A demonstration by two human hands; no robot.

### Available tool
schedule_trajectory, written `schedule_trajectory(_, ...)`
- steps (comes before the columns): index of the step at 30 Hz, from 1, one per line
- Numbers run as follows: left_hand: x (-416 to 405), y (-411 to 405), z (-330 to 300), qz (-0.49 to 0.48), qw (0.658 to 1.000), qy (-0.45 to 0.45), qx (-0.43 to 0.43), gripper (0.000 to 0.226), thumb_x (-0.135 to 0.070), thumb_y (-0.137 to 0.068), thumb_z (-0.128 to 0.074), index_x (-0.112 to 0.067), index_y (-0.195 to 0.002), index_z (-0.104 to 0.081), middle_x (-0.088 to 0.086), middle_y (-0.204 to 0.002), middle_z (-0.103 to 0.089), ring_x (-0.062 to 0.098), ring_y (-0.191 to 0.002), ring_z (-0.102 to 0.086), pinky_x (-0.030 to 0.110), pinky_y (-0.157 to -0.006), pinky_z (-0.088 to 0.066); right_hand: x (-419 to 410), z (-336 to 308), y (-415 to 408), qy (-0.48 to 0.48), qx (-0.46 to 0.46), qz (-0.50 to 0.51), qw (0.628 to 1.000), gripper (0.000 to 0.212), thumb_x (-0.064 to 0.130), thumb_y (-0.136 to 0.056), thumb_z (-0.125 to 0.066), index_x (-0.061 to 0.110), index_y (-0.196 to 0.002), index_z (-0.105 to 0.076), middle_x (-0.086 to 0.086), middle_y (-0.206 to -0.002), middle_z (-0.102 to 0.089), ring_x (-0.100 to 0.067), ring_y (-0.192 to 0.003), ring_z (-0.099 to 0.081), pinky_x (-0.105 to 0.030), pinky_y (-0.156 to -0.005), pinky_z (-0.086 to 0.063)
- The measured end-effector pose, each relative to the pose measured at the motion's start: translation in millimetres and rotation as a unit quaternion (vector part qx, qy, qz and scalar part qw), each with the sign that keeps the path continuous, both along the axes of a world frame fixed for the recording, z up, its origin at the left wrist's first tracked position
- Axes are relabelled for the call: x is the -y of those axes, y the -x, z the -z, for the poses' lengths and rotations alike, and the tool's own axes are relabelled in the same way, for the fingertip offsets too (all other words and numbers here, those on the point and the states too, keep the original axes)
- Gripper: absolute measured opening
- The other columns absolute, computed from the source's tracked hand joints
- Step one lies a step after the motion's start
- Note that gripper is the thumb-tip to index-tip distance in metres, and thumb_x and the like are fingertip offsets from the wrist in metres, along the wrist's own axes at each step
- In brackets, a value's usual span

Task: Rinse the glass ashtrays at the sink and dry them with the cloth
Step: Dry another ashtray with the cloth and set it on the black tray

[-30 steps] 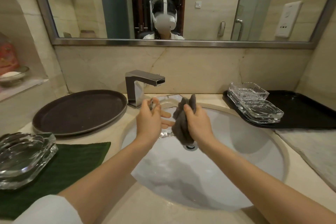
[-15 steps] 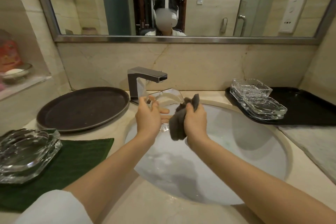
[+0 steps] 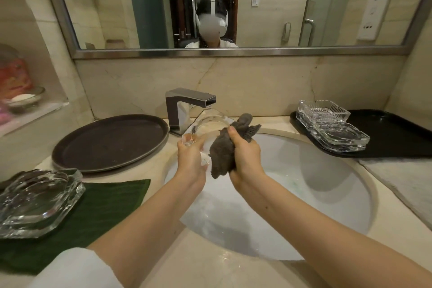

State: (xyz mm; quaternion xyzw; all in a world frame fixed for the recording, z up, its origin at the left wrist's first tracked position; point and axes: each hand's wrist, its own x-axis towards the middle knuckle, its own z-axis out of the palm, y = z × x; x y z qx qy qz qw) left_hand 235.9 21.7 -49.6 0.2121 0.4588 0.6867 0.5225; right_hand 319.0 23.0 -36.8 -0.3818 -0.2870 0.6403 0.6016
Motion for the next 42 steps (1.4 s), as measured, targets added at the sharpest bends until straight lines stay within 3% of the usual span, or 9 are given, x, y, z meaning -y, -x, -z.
schedule_trajectory(3, 7, -4, -4, 0.120, 0.989, 0.009, 0.082, 0.015, -0.009, -0.093, -0.048, -0.019, -0.104, -0.053, 0.017, -0.121, -0.053, 0.034, -0.111, -0.054, 0.050, -0.087, -0.047, -5, -4, -19, -0.007, -0.010, -0.012, 1.000, 0.014, 0.010, -0.088, -0.059, 0.001, -0.100, -0.061, -0.015, -0.092, -0.066, -0.024, -0.080, -0.064, -0.045, -0.088, -0.051)
schedule_trajectory(10, 14, -12, -6, 0.307, 0.947, 0.003, 0.091, 0.036, -0.028, -0.083, -0.057, -0.008, -0.113, -0.059, 0.023, -0.128, -0.052, 0.040, -0.120, -0.051, 0.056, -0.100, -0.041, -16, -4, -36, 0.014, -0.082, -0.015, 0.996, 0.006, 0.008, -0.086, -0.055, 0.007, -0.083, -0.059, -0.010, -0.077, -0.062, -0.020, -0.071, -0.060, -0.037, -0.072, -0.052)
schedule_trajectory(14, 12, -9, -3, 0.279, 0.955, -0.021, 0.095, 0.032, -0.018, -0.100, -0.040, -0.002, -0.122, -0.056, 0.021, -0.118, -0.060, 0.033, -0.106, -0.060, 0.042, -0.084, -0.054, -22, -2, -39, -0.079, 0.041, -0.055, 0.995, 0.021, 0.003, -0.084, -0.054, 0.000, -0.103, -0.061, -0.007, -0.082, -0.065, -0.018, -0.073, -0.061, -0.031, -0.067, -0.053)
schedule_trajectory(20, 9, 4, -6, 0.235, 0.972, -0.013, -0.023, 0.024, -0.013, -0.097, -0.044, -0.002, -0.106, -0.063, 0.014, -0.103, -0.065, 0.024, -0.086, -0.065, 0.033, -0.069, -0.057, -37, -7, -67, -0.119, 0.207, -0.154, 0.959, 0.037, 0.018, -0.077, -0.070, 0.002, -0.110, -0.061, -0.015, -0.108, -0.067, -0.029, -0.106, -0.061, -0.040, -0.094, -0.048)
schedule_trajectory(23, 7, 7, -6, 0.241, 0.960, -0.017, -0.140, 0.023, -0.015, -0.097, -0.044, -0.005, -0.106, -0.064, 0.016, -0.110, -0.064, 0.024, -0.091, -0.063, 0.034, -0.072, -0.054, -37, -11, -75, -0.166, 0.306, -0.173, 0.921, 0.044, 0.041, -0.072, -0.071, 0.014, -0.106, -0.063, -0.005, -0.104, -0.069, -0.022, -0.103, -0.061, -0.033, -0.083, -0.047)
schedule_trajectory(29, 8, -5, -4, 0.251, 0.941, -0.020, -0.228, 0.014, -0.008, -0.095, -0.047, -0.009, -0.099, -0.060, 0.010, -0.092, -0.064, 0.019, -0.087, -0.061, 0.028, -0.079, -0.049, -33, -3, -66, -0.217, 0.424, -0.102, 0.873, 0.011, 0.022, -0.093, -0.053, 0.015, -0.087, -0.057, 0.001, -0.068, -0.065, -0.011, -0.064, -0.056, -0.020, -0.056, -0.046)
schedule_trajectory(32, 5, 0, -7, 0.233, 0.959, -0.024, -0.160, 0.012, -0.009, -0.091, -0.054, -0.005, -0.101, -0.059, 0.013, -0.099, -0.065, 0.025, -0.098, -0.060, 0.035, -0.088, -0.046, -35, -3, -63, -0.195, 0.371, -0.047, 0.907, 0.019, 0.019, -0.097, -0.046, 0.016, -0.080, -0.054, -0.001, -0.064, -0.060, -0.015, -0.066, -0.057, -0.033, -0.072, -0.048)
schedule_trajectory(37, 9, 8, -15, 0.216, 0.962, -0.050, 0.160, 0.031, -0.019, -0.098, -0.038, 0.003, -0.105, -0.059, 0.022, -0.108, -0.065, 0.031, -0.105, -0.059, 0.041, -0.086, -0.046, -33, -6, -77, -0.140, 0.223, -0.094, 0.960, 0.023, 0.021, -0.099, -0.041, 0.010, -0.084, -0.053, -0.003, -0.065, -0.057, -0.016, -0.063, -0.053, -0.031, -0.065, -0.045)
schedule_trajectory(42, 10, 1, -12, 0.206, 0.962, -0.037, 0.174, 0.038, -0.023, -0.101, -0.030, -0.001, -0.105, -0.062, 0.019, -0.101, -0.067, 0.028, -0.097, -0.062, 0.040, -0.087, -0.047, -24, -5, -60, -0.121, 0.223, -0.116, 0.960, 0.020, 0.022, -0.099, -0.040, 0.011, -0.089, -0.053, 0.000, -0.061, -0.054, -0.012, -0.057, -0.052, -0.026, -0.062, -0.042)
